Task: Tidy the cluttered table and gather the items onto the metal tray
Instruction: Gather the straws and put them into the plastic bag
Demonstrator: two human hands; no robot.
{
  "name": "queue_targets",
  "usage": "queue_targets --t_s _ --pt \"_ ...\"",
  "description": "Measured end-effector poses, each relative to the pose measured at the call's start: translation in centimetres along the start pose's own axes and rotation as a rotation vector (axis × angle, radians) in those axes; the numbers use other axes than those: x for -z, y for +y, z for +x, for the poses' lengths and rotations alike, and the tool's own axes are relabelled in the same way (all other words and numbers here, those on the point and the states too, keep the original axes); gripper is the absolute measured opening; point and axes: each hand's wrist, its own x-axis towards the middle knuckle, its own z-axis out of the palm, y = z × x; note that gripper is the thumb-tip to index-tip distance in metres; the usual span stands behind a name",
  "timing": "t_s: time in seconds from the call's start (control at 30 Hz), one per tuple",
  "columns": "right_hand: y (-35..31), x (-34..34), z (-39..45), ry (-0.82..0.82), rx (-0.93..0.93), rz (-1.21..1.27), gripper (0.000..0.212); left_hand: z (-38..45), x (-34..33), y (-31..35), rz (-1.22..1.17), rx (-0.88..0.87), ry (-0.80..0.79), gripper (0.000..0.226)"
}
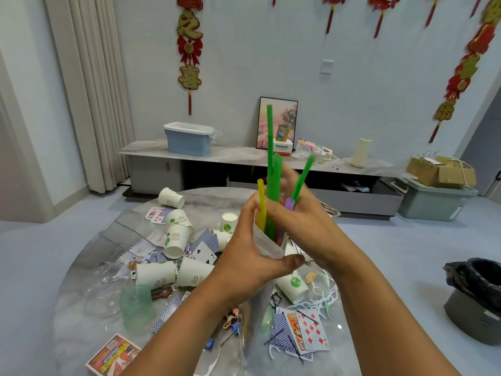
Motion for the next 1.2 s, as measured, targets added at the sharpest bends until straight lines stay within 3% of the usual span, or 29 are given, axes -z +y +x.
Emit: queue_targets --t_s 0.07,0.1,0.23,0.3,0.43,0.57,0.67,0.77,0.87,0.93,1.07,1.2 --pt "-0.8 -0.1 0.2 0.177 0.126 -0.013 0.083 0.0 0.0 0.1 0.002 -0.002 0.005 0.111" --pt "-1.3 -0.2 0.3 0.234 0.217 -0.015 0.083 0.0 0.1 0.1 0.006 -0.002 0.004 0.113" --pt "-2.1 -0.5 0.4 0.289 0.483 -0.097 0.052 0.2 0.0 0.3 0.03 0.002 -0.005 0.115" --pt "-1.7 -0.6 0.4 0.241 0.417 -0.15 0.04 0.2 0.0 0.2 0.016 0.0 -0.007 0.115" --pt "-1.0 -0.5 0.6 0.153 0.191 -0.108 0.041 0.1 -0.1 0.0 0.003 0.009 -0.021 0.118" --pt "-1.9 -0.1 0.6 0.305 0.438 0.098 0.043 0.3 0.0 -0.1 0.005 0.015 -0.01 0.12" --pt "-2.0 -0.7 0.4 0.317 0.55 0.163 0.04 0.3 -0.1 -0.1 -0.002 -0.004 -0.015 0.121" --pt "-1.0 -1.7 0.2 0.31 0.444 0.161 0.033 0.3 -0.1 -0.2 -0.037 -0.031 -0.007 0.117" --pt "0.0 -1.7 -0.1 0.242 0.252 -0.009 0.024 0.4 0.1 -0.2 -0.051 -0.034 0.006 0.112" --pt "0.2 -1.4 -0.3 0.218 0.2 -0.078 0.034 0.4 0.3 -0.3 -0.059 -0.018 0.019 0.113" --pt "-0.7 -1.6 -0.6 0.306 0.354 0.074 0.044 0.4 0.3 -0.2 -0.052 0.013 0.032 0.117" --pt "-2.0 -1.8 -0.5 0.268 0.513 -0.054 0.052 0.5 0.3 -0.3 -0.04 -0.004 0.003 0.118"
